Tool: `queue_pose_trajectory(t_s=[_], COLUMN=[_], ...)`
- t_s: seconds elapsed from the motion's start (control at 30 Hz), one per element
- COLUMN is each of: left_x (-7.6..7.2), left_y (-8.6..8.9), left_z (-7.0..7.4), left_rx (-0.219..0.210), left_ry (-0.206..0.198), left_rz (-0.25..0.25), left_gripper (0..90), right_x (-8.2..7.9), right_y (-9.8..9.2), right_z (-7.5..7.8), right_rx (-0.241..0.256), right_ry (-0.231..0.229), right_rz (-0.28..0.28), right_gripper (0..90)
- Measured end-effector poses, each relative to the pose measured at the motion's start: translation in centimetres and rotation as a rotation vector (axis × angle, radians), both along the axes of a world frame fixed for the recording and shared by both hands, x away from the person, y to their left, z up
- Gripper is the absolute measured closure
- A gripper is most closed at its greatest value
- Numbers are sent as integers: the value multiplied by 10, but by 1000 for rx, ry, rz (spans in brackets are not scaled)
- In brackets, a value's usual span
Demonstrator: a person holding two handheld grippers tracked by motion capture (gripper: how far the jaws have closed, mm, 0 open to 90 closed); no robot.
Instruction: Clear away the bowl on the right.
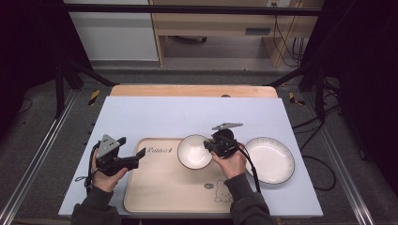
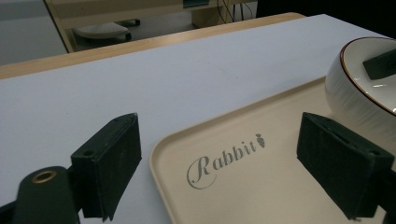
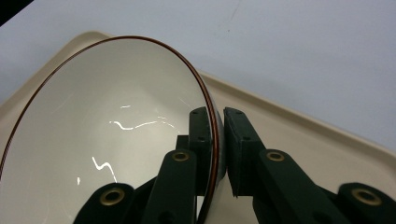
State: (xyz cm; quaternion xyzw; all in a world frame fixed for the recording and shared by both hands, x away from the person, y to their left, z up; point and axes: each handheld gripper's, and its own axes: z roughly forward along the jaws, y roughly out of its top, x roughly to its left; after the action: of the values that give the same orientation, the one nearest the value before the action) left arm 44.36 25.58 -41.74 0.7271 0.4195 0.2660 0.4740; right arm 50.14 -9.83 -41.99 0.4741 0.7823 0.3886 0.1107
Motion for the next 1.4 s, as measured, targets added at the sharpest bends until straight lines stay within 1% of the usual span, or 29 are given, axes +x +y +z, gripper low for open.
queue_pose_trajectory(t_s=[0.13, 0.53, 0.6, 0.63, 0.8, 1.23, 1.27, 1.4], left_x=[0, 0, 0, 0, 0, 0, 0, 0], left_y=[0, 0, 0, 0, 0, 0, 0, 1], left_z=[0, 0, 0, 0, -1, -1, -1, 0], left_rx=[1, 2, 2, 0, 2, -2, -3, -3], left_ry=[0, 1, 1, 1, 3, 2, 2, 2], left_rz=[0, 0, 0, 1, 1, 2, 2, 3], left_gripper=[135, 135, 135, 135, 135, 135, 136, 136], right_x=[1, 1, 2, 1, 2, 4, 4, 5], right_y=[2, 8, 8, 8, 9, 12, 13, 12], right_z=[-2, -7, -8, -8, -10, -17, -18, -20], right_rx=[0, -3, -10, -7, -7, -30, -29, -21], right_ry=[-4, 13, 9, 17, 23, 37, 46, 56], right_rz=[5, 11, 17, 14, 15, 20, 16, 12], right_gripper=[817, 816, 816, 816, 816, 815, 815, 816])
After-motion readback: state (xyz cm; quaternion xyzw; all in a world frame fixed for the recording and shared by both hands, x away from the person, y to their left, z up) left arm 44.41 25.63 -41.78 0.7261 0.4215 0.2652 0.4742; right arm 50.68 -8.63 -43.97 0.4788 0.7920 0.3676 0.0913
